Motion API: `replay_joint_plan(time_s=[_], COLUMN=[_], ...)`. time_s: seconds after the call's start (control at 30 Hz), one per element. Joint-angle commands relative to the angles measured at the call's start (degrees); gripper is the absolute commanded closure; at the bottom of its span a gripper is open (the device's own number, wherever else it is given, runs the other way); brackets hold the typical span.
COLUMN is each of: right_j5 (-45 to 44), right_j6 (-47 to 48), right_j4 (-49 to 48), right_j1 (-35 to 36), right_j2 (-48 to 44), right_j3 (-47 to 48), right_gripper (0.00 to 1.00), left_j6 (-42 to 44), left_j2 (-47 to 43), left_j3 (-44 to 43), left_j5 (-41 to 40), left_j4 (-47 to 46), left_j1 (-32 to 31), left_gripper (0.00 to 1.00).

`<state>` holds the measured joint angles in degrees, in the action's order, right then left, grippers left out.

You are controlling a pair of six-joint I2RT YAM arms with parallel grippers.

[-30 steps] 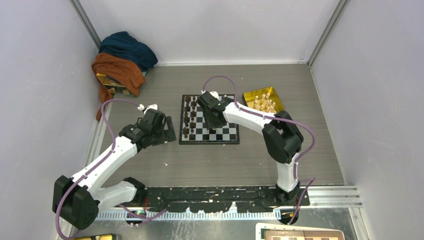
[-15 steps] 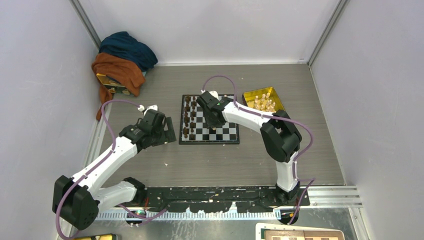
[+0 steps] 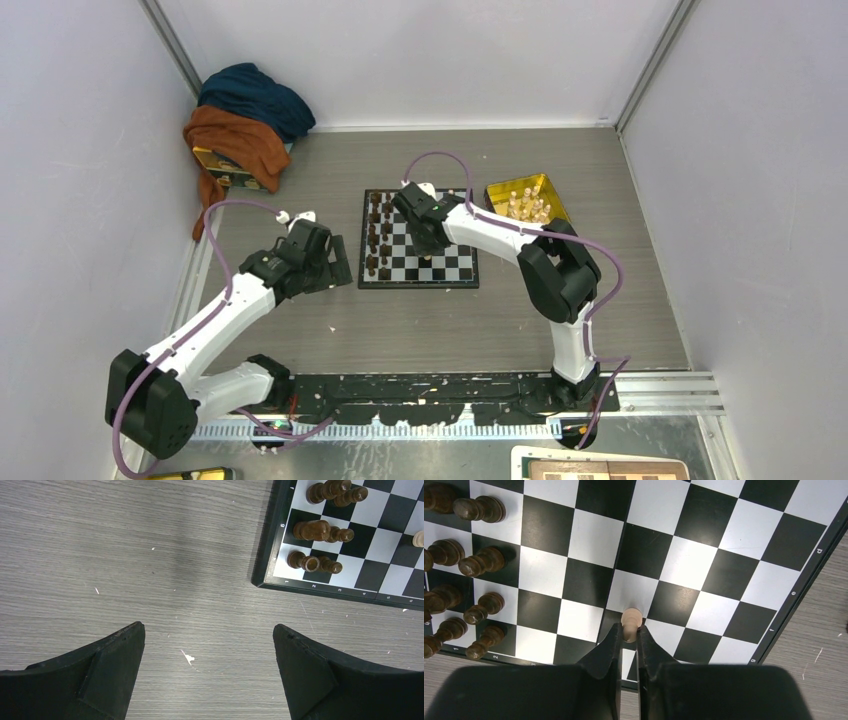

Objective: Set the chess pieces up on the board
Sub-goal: Pick up the chess piece from the chessboard, then place the chess piece on the chessboard.

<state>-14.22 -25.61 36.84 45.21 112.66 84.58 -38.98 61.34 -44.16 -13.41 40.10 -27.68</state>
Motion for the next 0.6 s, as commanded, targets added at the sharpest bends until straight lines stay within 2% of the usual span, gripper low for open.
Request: replay_joint_plan(time_s=[0.0,0.23,0.57], right_j5=[-0.5,-2.5,0.2], right_j6=[-0.1,0.3,1.7], right_j4=[-1.1,0.5,2.7], right_j1=[-0.2,-1.9,-12.1], right_j2=[-0.5,-2.8,0.8], right_j3=[2.4,4.6,13.4], right_gripper=[0.92,0.98,0.99], left_j6=[-0.4,-0.2,0.7], left_j2=[-0.1,-0.2,1.6], left_j3=[0.0,-0.5,-2.2], left_j5=[0.3,0.1,-0.5], left_j4=[-1.3,-1.2,-1.0], left_j1=[0.2,0.2,0.2], left_gripper=[0.00,0.00,0.00])
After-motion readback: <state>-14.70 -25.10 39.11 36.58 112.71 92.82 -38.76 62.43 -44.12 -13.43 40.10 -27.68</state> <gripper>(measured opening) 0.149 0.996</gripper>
